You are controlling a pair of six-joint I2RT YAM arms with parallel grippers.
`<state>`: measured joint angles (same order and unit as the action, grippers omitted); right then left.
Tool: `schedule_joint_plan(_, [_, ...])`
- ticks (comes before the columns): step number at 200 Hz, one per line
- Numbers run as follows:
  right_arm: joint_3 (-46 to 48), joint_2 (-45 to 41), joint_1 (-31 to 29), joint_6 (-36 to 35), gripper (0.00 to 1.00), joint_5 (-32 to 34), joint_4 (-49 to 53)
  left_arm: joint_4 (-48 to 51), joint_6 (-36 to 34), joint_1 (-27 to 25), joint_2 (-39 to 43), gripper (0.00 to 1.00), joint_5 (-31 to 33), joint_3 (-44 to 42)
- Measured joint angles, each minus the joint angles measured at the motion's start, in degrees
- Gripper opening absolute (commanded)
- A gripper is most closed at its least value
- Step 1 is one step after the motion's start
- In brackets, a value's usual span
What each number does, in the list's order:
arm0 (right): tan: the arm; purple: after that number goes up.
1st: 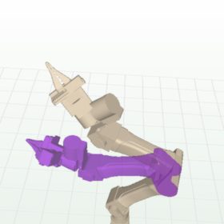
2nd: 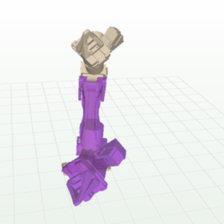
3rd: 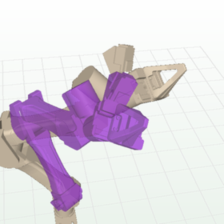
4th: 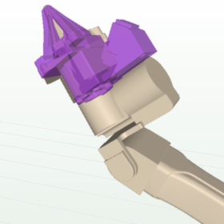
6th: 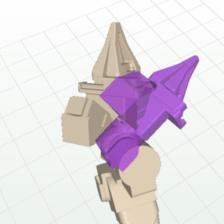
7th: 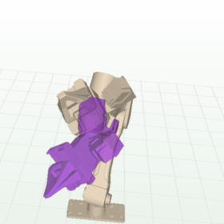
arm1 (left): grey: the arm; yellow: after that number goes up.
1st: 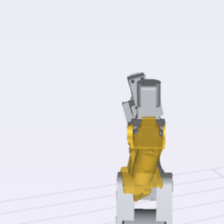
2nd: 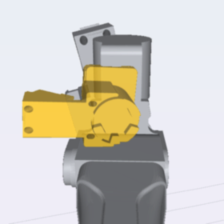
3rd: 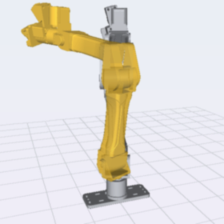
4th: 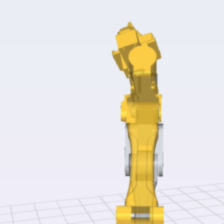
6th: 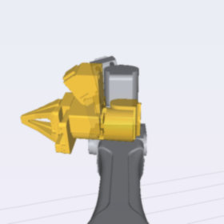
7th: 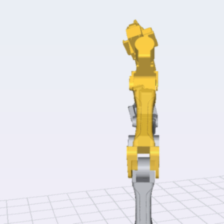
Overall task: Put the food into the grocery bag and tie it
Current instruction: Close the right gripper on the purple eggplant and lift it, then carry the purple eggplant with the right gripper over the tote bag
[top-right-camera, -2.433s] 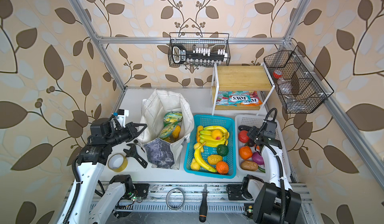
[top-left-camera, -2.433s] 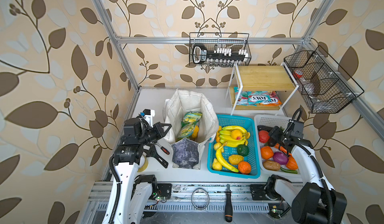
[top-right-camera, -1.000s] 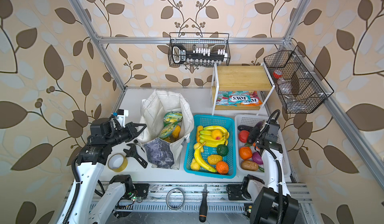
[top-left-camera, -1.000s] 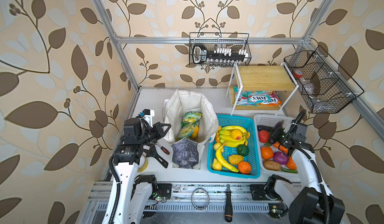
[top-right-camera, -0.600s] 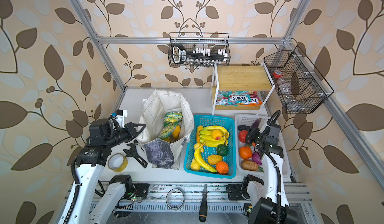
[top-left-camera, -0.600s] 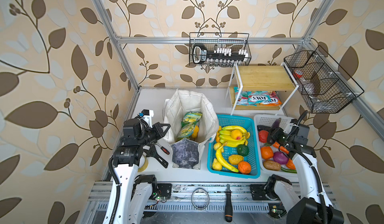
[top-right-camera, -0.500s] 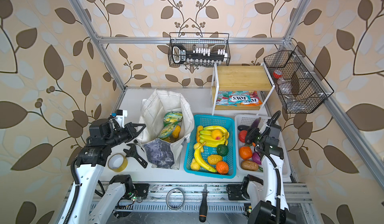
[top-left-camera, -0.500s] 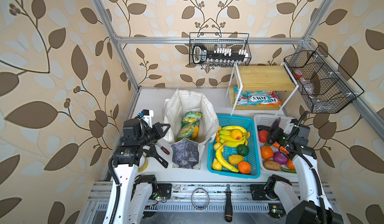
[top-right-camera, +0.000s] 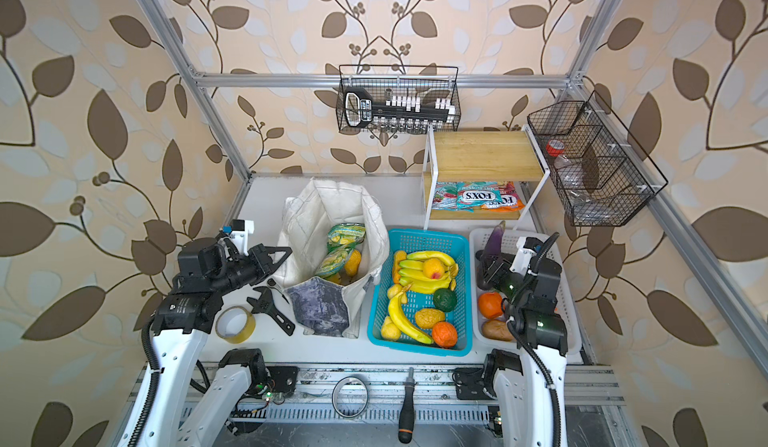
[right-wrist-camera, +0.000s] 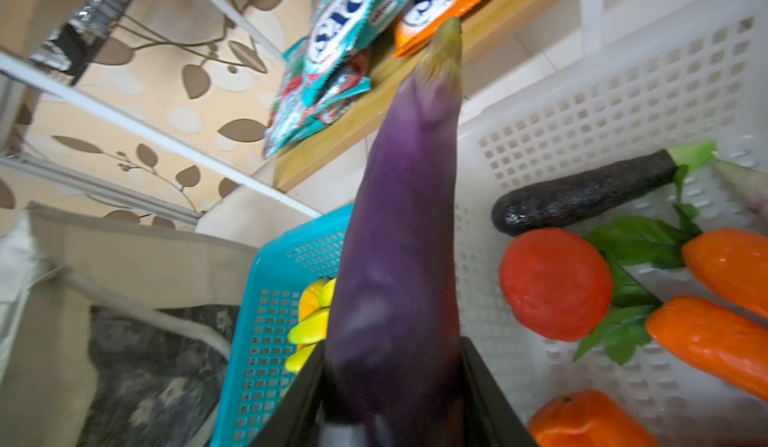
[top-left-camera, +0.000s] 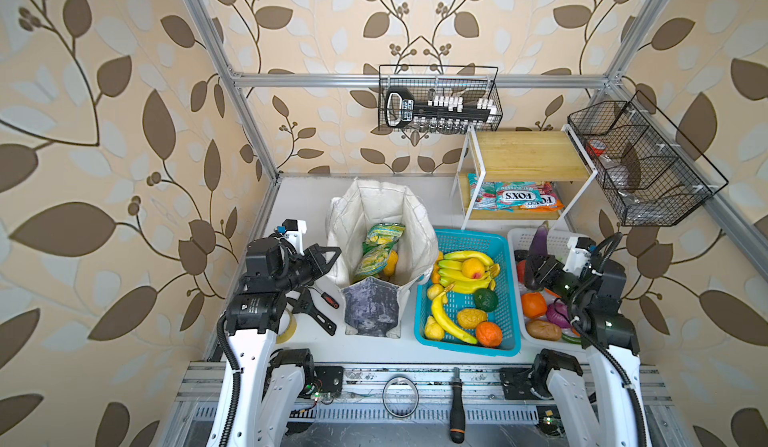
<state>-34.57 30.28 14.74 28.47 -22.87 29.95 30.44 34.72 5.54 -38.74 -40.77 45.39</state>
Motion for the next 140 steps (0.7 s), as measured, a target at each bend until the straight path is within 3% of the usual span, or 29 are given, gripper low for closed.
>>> schedule_joint_plan(80, [-0.7, -8.8, -30.3, 7.3, 0.29, 10.0, 1.9, -0.2, 0.5, 0.0, -0.2, 0.0, -1.1, 0.0])
schedule_joint_plan(107, [-2.5, -5.7, -43.2, 9.8, 0.29, 16.2, -0.9, -0.2, 0.4, 0.0, -0.2, 0.0, -1.1, 0.0])
schedule_joint_plan(140, [-9.6, 6.4, -59.4, 9.9, 0.3, 25.3, -5.3, -0.2, 0.3, 0.0, -0.2, 0.0, -1.0, 0.0])
